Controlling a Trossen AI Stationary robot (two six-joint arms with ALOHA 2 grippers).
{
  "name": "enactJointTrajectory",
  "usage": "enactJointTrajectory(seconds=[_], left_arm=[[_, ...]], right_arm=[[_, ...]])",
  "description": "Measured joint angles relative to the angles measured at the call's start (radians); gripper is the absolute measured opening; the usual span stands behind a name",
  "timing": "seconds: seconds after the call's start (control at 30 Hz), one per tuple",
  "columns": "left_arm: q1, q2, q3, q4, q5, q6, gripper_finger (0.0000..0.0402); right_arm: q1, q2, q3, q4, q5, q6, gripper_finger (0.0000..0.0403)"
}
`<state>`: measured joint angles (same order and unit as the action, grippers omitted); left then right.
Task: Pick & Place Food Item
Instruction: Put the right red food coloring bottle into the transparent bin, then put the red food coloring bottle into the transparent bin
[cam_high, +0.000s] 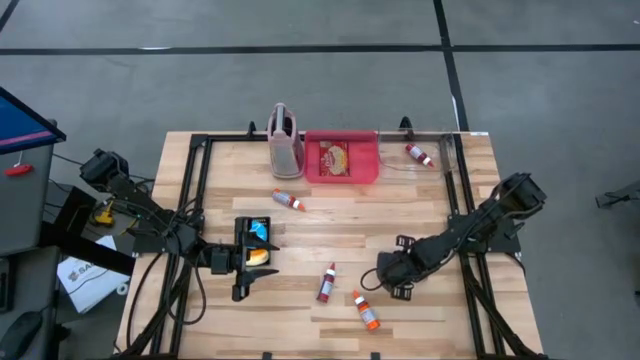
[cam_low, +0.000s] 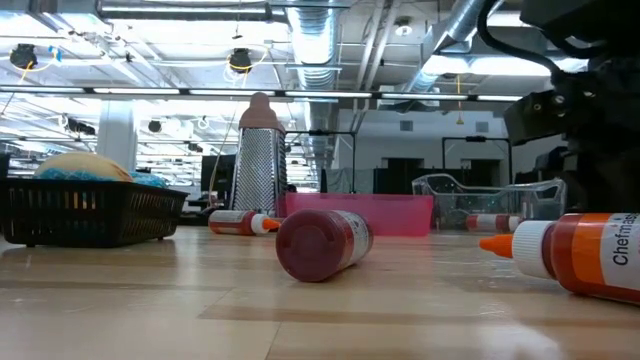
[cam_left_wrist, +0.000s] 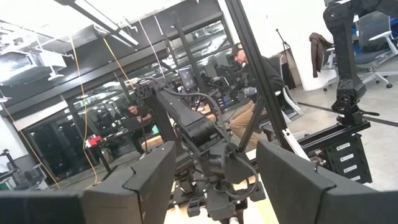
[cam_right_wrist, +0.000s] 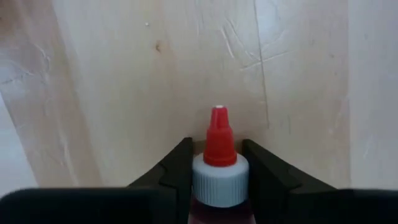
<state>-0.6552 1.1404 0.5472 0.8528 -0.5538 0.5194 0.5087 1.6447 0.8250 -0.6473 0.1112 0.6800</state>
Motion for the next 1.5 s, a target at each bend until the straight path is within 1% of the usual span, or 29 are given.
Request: enactJointTrajectory(seconds=[0.07, 0.13, 0.27, 0.37, 0.47, 0.53, 0.63, 0.7, 0.77, 0.83, 0.93, 1.1, 1.17, 1.27, 1.43, 1.5], left_arm=[[0.000, 0.000, 0.000, 0.000, 0.000, 0.000, 0.0218], [0.000, 0.000, 0.000, 0.000, -0.001, 0.000, 0.0218], [0.000, 0.000, 0.000, 0.000, -0.004, 0.000, 0.0218], [0.000, 0.000, 0.000, 0.000, -0.003, 0.000, 0.0218], [0.000, 0.000, 0.000, 0.000, -0.003, 0.000, 0.0218], [0.000, 0.000, 0.000, 0.000, -0.003, 0.000, 0.0218], [0.000, 0.000, 0.000, -0.004, -0.003, 0.000, 0.0218], [0.000, 0.000, 0.000, -0.006, -0.003, -0.001, 0.0218], [0.000, 0.000, 0.000, -0.008, -0.003, -0.003, 0.0218], [0.000, 0.000, 0.000, -0.008, 0.000, -0.004, 0.0218], [-0.006, 0.000, 0.000, -0.009, 0.002, -0.004, 0.0218], [-0.007, 0.000, 0.000, -0.021, 0.003, -0.010, 0.0218], [-0.007, 0.000, 0.000, -0.020, 0.003, -0.015, 0.0218], [-0.008, 0.000, 0.000, -0.020, 0.002, -0.021, 0.0218], [-0.007, 0.000, 0.000, -0.020, 0.002, -0.022, 0.0218], [-0.008, 0.000, 0.000, -0.022, 0.002, -0.027, 0.0218]], right_arm=[[-0.005, 0.006, 0.024, -0.027, 0.039, -0.027, 0.0106], [-0.025, 0.009, 0.070, -0.079, 0.130, -0.060, 0.0110], [-0.087, 0.006, 0.187, -0.195, 0.345, -0.142, 0.0131], [-0.159, 0.005, 0.290, -0.251, 0.473, -0.238, 0.0123], [-0.264, 0.005, 0.371, -0.336, 0.595, -0.348, 0.0105], [-0.350, 0.005, 0.428, -0.371, 0.632, -0.410, 0.0105], [-0.485, 0.004, 0.496, -0.415, 0.635, -0.487, 0.0108], [-0.576, 0.003, 0.535, -0.428, 0.635, -0.529, 0.0124], [-0.663, -0.014, 0.554, -0.433, 0.630, -0.562, 0.0139], [-0.748, -0.033, 0.563, -0.429, 0.612, -0.587, 0.0142], [-0.868, -0.065, 0.560, -0.448, 0.565, -0.610, 0.0126], [-1.037, -0.115, 0.560, -0.462, 0.479, -0.640, 0.0078], [-1.076, -0.128, 0.560, -0.462, 0.416, -0.651, 0.0066], [-1.098, -0.140, 0.560, -0.463, 0.360, -0.655, 0.0060], [-1.084, -0.142, 0.560, -0.471, 0.357, -0.657, 0.0059], [-1.070, -0.137, 0.560, -0.472, 0.327, -0.657, 0.0059]])
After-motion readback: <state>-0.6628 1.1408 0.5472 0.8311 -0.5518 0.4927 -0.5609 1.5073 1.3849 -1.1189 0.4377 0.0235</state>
